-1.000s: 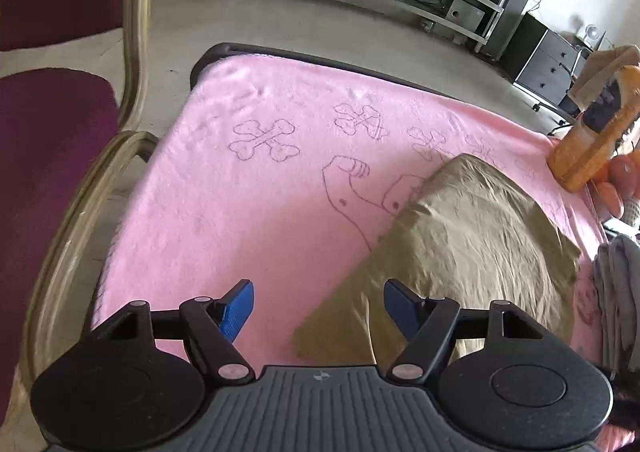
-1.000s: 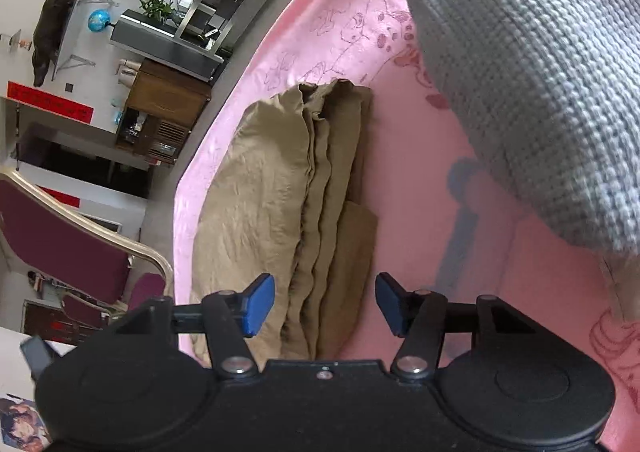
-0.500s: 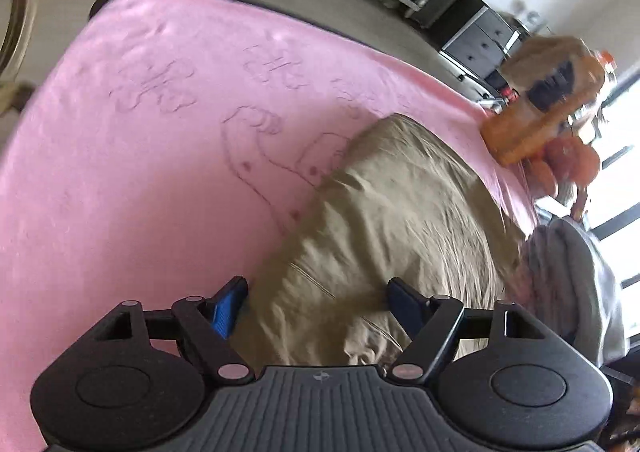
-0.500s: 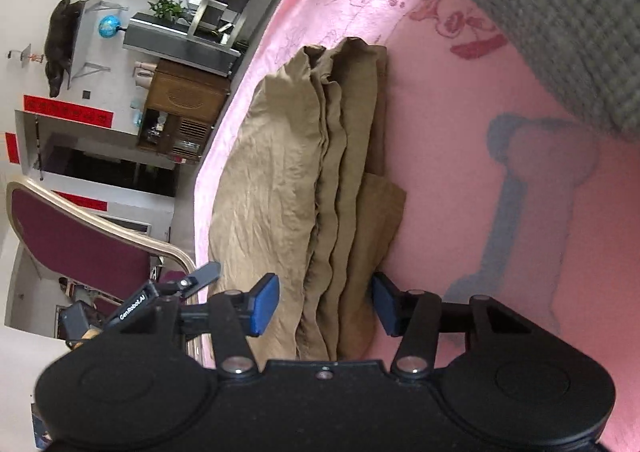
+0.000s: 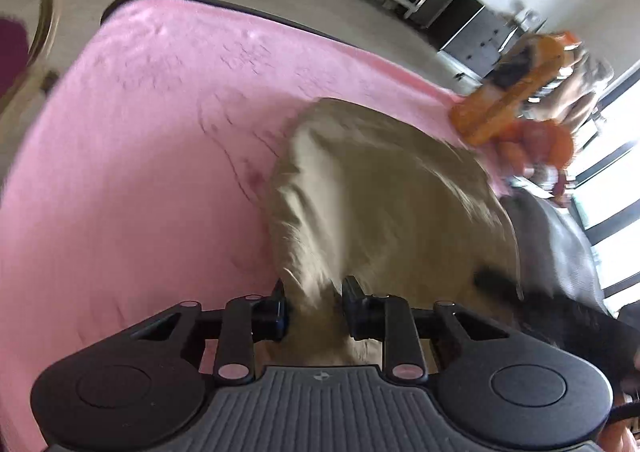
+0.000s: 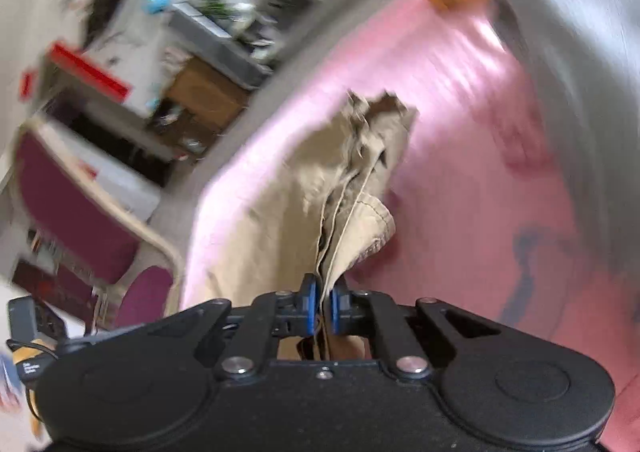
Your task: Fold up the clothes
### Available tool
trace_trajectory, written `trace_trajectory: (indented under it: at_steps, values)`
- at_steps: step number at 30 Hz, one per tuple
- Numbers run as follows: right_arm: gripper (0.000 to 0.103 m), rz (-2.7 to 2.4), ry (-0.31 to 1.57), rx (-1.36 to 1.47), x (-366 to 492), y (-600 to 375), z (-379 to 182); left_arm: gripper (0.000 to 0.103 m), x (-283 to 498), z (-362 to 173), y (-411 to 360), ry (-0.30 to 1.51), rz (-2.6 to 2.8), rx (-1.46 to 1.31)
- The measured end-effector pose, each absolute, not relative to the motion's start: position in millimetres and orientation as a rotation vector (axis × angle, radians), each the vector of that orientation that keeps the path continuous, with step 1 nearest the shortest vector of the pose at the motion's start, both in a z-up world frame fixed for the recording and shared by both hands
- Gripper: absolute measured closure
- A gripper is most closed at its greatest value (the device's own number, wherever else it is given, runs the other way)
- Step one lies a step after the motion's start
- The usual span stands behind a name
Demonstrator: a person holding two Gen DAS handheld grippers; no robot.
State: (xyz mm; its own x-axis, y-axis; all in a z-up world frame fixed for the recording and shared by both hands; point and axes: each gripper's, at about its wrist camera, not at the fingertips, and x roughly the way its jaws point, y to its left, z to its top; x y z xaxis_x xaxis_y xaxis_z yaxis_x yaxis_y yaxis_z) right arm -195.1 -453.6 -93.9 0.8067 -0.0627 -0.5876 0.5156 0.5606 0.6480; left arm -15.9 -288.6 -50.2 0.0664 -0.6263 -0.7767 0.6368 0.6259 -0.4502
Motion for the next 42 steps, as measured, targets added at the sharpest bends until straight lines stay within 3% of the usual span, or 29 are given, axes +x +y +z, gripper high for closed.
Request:
trace_trajectory:
  at_steps: [4, 6, 9, 10, 12, 14, 15, 19, 22, 26, 29, 30, 32, 37, 42]
  values:
    - [0.094, -0.348, 0.654, 0.819, -204, -465, -79, 0.073, -62, -60, -273, 1.197, -0.949, 0.014]
    - [0.082, -0.412, 0.727, 0.812, -211, -470, -95, 0.068, -74, -66, -270, 1.197, -0.914, 0.044]
    - [0.077, -0.46, 0.775, 0.763, -207, -466, -102, 0.068, -81, -61, -261, 1.15, -0.863, 0.064]
    - [0.072, -0.458, 0.768, 0.722, -210, -460, -95, 0.068, -83, -55, -254, 1.127, -0.857, 0.048]
    - [0.048, -0.458, 0.752, 0.633, -217, -446, -79, 0.067, -87, -45, -239, 1.06, -0.844, 0.031]
    - [0.034, -0.487, 0.729, 0.554, -229, -433, -64, 0.068, -91, -40, -229, 1.0, -0.818, 0.041]
    - [0.033, -0.503, 0.718, 0.516, -235, -427, -57, 0.07, -93, -40, -228, 0.972, -0.798, 0.052]
    - [0.037, -0.505, 0.645, 0.546, -255, -421, -58, 0.074, -107, -40, -239, 0.895, -0.822, 0.112]
    - [0.075, -0.456, 0.654, 0.59, -250, -416, -72, 0.073, -124, -37, -250, 0.806, -0.89, 0.175]
    - [0.076, -0.374, 0.719, 0.557, -228, -406, -88, 0.073, -145, -53, -271, 0.713, -0.914, 0.352]
    - [0.077, -0.376, 0.812, 0.453, -211, -396, -101, 0.066, -139, -70, -277, 0.779, -0.883, 0.425]
    - [0.078, -0.388, 0.852, 0.418, -207, -393, -107, 0.059, -136, -74, -277, 0.803, -0.869, 0.44]
    - [0.078, -0.395, 0.877, 0.357, -206, -387, -111, 0.059, -130, -83, -279, 0.852, -0.841, 0.47]
    - [0.077, -0.401, 0.894, 0.398, -225, -388, -102, 0.06, -125, -79, -263, 0.899, -0.82, 0.447]
    - [0.074, -0.4, 0.721, 0.545, -255, -404, -77, 0.064, -125, -49, -249, 0.826, -0.823, 0.343]
